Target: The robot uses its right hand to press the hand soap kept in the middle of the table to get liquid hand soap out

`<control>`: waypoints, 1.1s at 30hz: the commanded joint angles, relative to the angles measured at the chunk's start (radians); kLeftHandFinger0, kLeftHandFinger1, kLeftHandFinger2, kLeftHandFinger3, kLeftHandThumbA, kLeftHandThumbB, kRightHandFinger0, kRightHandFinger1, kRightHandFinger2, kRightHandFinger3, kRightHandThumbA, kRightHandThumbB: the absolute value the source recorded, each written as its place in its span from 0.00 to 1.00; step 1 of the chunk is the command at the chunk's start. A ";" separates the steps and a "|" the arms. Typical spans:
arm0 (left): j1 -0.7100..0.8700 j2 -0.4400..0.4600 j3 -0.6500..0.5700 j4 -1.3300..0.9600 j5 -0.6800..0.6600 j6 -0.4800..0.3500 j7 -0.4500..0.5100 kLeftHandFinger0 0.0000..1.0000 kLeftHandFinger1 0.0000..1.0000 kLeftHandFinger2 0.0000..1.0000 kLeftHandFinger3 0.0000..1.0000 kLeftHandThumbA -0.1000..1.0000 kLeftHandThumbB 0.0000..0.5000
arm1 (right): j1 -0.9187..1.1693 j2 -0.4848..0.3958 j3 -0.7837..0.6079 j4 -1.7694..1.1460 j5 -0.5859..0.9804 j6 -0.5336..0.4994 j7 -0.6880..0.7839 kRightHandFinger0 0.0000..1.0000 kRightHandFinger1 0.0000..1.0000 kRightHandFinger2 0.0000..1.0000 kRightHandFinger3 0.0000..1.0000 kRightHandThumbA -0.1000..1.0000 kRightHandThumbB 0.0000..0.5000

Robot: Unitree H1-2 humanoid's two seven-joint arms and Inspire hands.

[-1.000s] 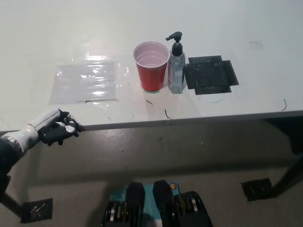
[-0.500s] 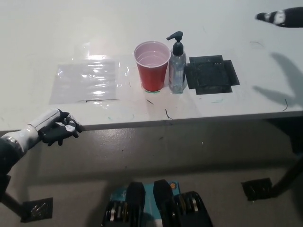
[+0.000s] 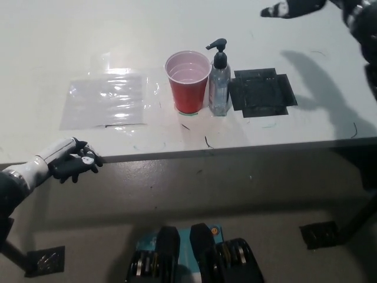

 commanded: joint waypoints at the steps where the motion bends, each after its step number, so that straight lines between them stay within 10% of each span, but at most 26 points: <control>1: -0.041 0.014 0.018 -0.006 -0.002 0.002 -0.018 0.09 0.17 0.41 0.59 0.51 0.07 | -0.126 0.037 0.026 0.070 -0.065 -0.099 0.020 1.00 1.00 1.00 1.00 1.00 0.86; 9: -0.044 0.005 0.017 -0.002 -0.006 0.005 -0.024 0.06 0.15 0.39 0.57 0.58 0.08 | -0.143 0.131 0.042 0.176 -0.092 -0.161 -0.007 1.00 1.00 1.00 1.00 1.00 0.77; 17: -0.056 0.018 0.010 -0.012 0.014 0.009 -0.031 0.10 0.18 0.41 0.62 0.67 0.12 | -0.084 0.222 0.032 0.246 -0.106 -0.175 -0.032 1.00 1.00 1.00 1.00 1.00 0.90; 27: -0.064 0.030 0.009 -0.005 0.027 0.010 -0.031 0.09 0.17 0.41 0.63 0.78 0.18 | 0.024 0.235 0.027 0.165 -0.134 -0.151 -0.036 1.00 1.00 1.00 1.00 1.00 0.72; 33: -0.056 0.021 0.023 -0.008 0.014 0.001 -0.027 0.07 0.14 0.37 0.60 0.82 0.23 | 0.054 0.207 0.040 0.191 -0.168 -0.180 -0.033 1.00 1.00 1.00 1.00 1.00 0.81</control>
